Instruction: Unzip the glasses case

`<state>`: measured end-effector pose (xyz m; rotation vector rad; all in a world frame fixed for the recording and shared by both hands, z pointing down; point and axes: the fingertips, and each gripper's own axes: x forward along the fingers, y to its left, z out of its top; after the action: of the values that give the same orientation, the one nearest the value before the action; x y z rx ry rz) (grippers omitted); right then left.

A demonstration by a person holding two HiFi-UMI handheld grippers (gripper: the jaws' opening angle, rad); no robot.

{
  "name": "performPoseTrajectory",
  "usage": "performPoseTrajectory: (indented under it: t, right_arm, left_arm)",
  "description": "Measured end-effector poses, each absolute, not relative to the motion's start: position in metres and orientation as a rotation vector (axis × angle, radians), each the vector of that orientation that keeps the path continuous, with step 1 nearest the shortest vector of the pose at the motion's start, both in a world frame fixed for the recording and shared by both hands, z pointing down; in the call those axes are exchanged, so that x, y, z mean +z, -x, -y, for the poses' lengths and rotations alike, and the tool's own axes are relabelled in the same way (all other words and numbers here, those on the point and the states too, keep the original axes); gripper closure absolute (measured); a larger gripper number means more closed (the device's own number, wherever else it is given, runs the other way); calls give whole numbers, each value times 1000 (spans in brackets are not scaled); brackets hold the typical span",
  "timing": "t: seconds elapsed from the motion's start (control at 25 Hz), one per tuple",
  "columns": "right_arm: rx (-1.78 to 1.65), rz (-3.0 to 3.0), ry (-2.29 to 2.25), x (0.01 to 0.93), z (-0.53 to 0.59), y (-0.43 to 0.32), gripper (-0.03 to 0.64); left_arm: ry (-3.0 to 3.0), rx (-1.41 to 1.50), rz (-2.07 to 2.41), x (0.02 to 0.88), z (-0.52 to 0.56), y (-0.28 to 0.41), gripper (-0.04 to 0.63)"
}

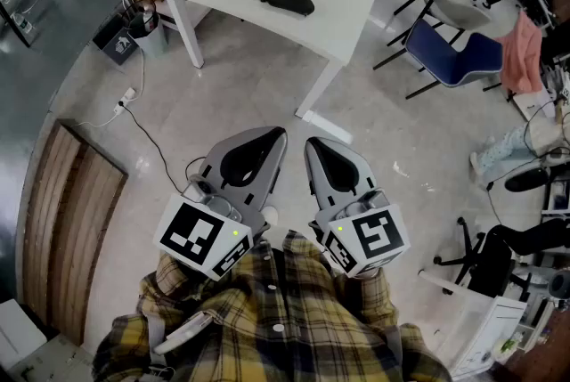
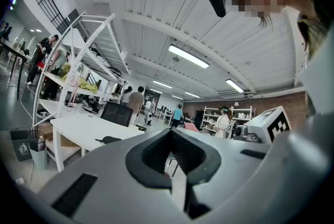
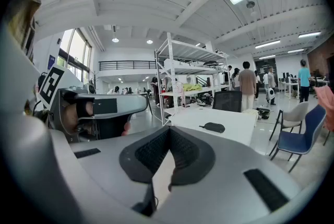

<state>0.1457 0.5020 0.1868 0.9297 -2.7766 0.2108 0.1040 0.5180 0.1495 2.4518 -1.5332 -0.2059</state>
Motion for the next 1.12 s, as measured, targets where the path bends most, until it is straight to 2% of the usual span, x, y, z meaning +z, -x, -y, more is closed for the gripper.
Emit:
performPoseTrajectory:
  t: [0.68,1.12]
  right_arm:
    - [229,2775,-917,203,-497,-179,618]
    - [234,2753,-932,212,-435,-133,618]
  left_arm:
    - [-2422,-233,1576,158,-511,-126,591]
    - [-2444,-228,1539,166,-446,-84,591]
